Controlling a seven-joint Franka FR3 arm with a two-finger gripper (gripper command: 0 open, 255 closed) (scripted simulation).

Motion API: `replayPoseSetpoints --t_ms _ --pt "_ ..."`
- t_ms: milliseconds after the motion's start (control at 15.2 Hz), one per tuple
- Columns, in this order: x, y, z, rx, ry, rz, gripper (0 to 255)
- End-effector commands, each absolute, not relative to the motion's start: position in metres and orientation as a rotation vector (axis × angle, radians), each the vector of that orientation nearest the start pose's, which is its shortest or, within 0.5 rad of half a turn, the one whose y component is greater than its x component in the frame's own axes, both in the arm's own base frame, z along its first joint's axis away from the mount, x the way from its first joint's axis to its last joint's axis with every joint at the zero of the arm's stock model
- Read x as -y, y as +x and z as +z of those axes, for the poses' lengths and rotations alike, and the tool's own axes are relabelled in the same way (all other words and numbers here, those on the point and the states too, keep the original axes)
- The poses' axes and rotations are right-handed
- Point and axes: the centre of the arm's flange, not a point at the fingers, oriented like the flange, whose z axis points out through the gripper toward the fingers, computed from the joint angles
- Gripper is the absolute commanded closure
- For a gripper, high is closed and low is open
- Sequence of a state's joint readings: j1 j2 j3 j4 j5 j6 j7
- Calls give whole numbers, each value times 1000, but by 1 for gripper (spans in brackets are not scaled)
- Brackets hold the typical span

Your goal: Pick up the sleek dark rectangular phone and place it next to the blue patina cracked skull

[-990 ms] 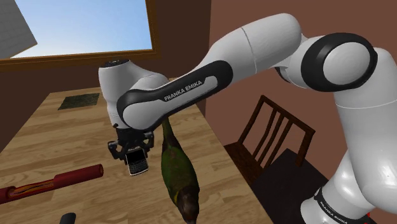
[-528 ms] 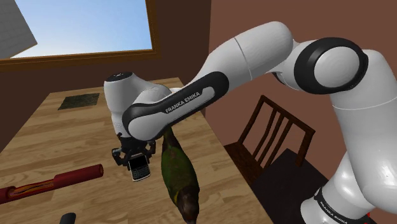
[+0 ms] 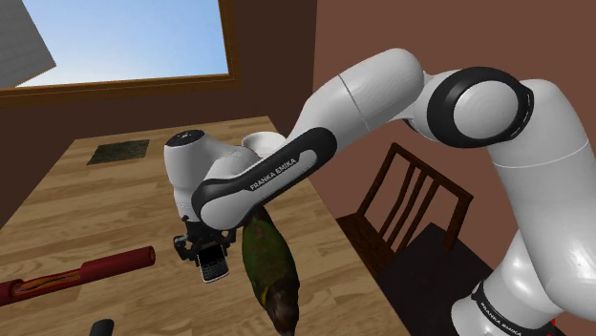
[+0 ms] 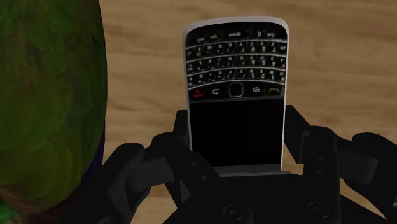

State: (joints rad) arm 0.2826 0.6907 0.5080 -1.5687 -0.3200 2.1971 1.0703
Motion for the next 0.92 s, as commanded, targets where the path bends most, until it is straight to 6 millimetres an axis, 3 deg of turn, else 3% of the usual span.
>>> replayPoseSetpoints --t_ms 0,462,528,858 --pt "-451 538 271 -305 -3066 33 255" --pt "-451 538 271 -305 -3066 33 255" --pt "-451 538 271 -305 -3066 33 0" --pt "-451 538 271 -305 -3066 33 0"
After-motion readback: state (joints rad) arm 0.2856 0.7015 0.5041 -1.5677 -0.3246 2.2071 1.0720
